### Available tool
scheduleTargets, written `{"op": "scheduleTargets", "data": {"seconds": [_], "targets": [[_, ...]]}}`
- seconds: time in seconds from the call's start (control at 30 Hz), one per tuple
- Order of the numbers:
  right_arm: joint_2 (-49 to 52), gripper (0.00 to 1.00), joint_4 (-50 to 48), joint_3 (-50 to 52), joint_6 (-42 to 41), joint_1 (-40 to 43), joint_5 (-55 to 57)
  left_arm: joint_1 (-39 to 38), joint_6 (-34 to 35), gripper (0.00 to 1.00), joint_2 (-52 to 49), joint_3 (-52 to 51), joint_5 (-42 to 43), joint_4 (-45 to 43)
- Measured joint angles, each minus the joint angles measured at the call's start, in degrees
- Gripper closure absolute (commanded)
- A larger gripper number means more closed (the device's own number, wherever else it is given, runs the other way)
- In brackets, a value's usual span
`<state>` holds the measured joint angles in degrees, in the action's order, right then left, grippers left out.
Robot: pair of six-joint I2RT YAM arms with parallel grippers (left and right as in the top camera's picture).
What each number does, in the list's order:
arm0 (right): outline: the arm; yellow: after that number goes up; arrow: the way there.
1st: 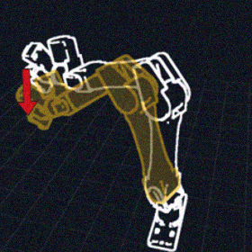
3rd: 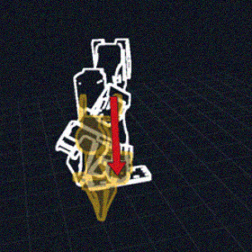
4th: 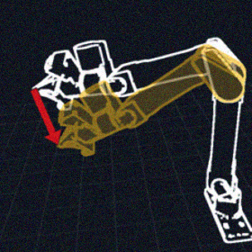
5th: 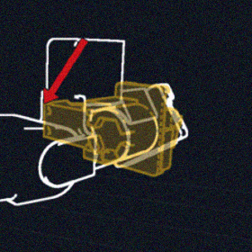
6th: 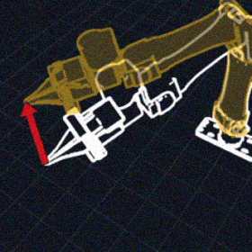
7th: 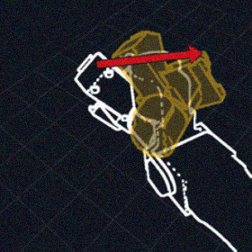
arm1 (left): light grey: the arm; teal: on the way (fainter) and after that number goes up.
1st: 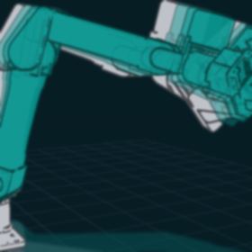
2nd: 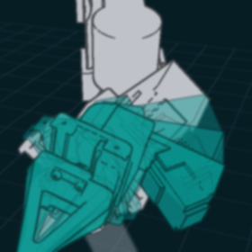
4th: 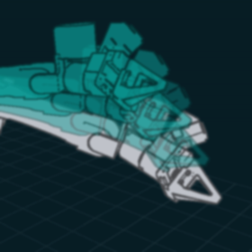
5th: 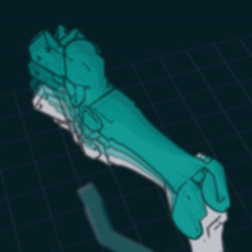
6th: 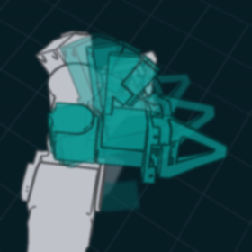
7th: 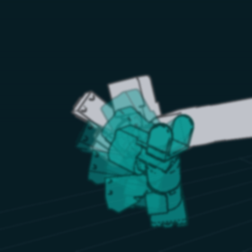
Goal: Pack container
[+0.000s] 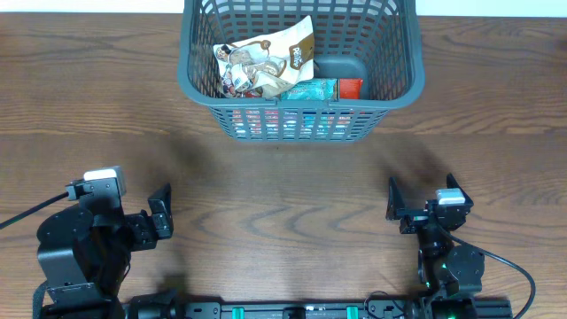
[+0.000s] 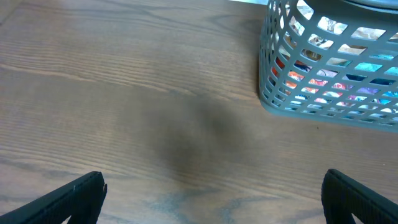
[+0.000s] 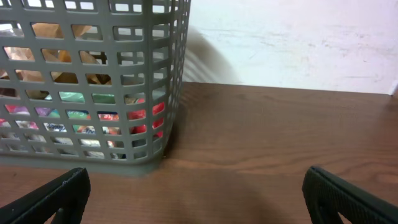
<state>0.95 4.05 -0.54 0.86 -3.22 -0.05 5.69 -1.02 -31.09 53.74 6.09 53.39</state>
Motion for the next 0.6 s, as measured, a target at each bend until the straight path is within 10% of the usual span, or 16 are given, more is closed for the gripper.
{"op": "scheduleTargets", "data": {"seconds": [0.6], "targets": [[0.0, 0.01, 0.0, 0.0, 0.0, 0.0, 0.0, -4.1, -0.2, 0.01, 8.2, -3.0, 0.9, -3.9]]}}
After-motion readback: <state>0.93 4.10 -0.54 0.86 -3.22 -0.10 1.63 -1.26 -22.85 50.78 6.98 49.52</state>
